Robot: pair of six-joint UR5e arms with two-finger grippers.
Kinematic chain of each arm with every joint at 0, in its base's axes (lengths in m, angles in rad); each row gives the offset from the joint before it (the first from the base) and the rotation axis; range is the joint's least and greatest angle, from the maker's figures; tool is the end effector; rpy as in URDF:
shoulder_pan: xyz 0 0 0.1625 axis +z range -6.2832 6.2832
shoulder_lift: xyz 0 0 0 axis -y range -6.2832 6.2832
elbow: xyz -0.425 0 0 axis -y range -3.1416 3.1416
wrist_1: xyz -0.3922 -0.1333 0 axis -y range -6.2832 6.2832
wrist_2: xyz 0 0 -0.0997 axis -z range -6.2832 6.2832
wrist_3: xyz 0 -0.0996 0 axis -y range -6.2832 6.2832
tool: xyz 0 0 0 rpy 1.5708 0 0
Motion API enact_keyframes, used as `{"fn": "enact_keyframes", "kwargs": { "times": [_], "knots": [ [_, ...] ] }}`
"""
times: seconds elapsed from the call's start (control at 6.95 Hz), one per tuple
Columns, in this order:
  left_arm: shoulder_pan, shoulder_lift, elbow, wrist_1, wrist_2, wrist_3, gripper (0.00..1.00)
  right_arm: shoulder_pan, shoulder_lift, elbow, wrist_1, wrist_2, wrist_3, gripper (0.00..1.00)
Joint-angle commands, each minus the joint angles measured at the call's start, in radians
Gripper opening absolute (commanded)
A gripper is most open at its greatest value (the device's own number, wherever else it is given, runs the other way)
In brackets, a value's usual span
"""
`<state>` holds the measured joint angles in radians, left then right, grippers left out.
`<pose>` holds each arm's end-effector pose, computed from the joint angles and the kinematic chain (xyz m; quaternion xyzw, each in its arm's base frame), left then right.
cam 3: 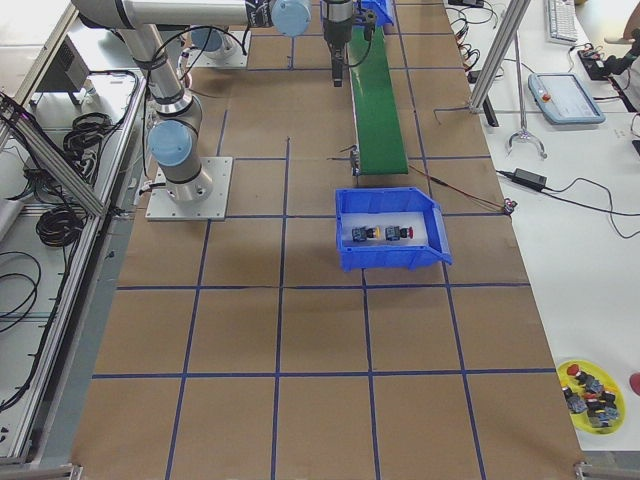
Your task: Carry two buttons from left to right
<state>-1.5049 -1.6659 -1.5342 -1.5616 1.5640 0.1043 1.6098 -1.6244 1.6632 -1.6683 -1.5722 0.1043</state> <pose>-0.0990 -0.5342 0.4583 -0.0191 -0.9995 -0.0243 0.0055 0.1516 -0.4690 0.4781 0.0326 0.9990 -0.0293 0.0014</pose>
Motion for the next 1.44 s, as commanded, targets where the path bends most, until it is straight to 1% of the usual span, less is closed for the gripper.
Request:
{"fn": "enact_keyframes", "kwargs": {
  "times": [0.0,1.3],
  "knots": [
    [0.000,0.000,0.000,0.000,-0.002,0.000,1.00,0.001,0.003,0.001,0.004,-0.003,-0.002,1.00],
    [0.000,0.002,-0.001,0.000,0.004,0.000,1.00,-0.001,0.006,-0.003,0.002,-0.003,-0.011,1.00]
  ]
}}
